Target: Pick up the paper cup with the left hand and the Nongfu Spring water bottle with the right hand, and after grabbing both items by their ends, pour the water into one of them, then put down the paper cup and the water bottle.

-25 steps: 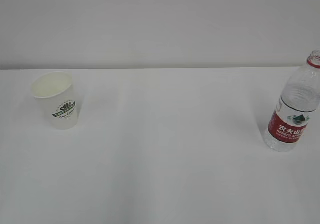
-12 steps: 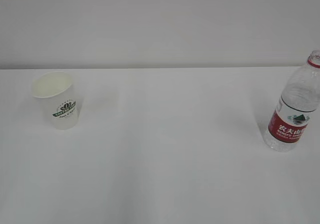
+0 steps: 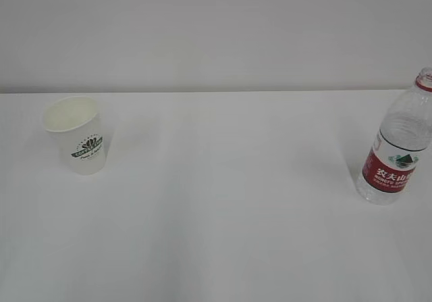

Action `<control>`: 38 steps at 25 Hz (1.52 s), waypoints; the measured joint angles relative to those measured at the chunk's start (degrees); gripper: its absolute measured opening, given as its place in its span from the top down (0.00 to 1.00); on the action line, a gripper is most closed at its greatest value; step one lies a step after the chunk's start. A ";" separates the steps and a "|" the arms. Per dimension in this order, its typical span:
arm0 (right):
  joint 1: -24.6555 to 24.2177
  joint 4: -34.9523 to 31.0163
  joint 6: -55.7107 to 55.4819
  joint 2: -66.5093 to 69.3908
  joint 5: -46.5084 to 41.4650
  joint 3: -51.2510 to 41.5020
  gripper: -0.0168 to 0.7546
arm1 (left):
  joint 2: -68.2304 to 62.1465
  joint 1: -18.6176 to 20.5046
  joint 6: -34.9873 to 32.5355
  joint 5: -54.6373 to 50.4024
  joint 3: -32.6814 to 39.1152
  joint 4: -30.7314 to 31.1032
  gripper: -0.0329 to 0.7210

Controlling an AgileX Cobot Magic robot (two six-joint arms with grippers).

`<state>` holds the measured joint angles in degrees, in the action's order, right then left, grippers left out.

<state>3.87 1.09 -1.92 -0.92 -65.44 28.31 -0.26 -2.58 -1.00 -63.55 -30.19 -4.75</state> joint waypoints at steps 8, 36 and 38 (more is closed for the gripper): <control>0.00 0.00 0.00 0.00 0.00 0.00 0.26 | 0.00 0.00 0.00 0.00 0.00 0.00 0.26; 0.00 0.51 3.92 13.70 15.83 3.85 0.27 | -12.48 0.00 0.00 14.92 -0.78 4.05 0.26; 0.00 0.51 4.18 15.50 18.34 3.85 0.27 | -13.96 0.00 0.00 16.47 -0.78 4.75 0.26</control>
<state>3.87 1.61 2.27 14.58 -47.09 32.16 -14.23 -2.58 -1.00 -47.07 -30.97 0.00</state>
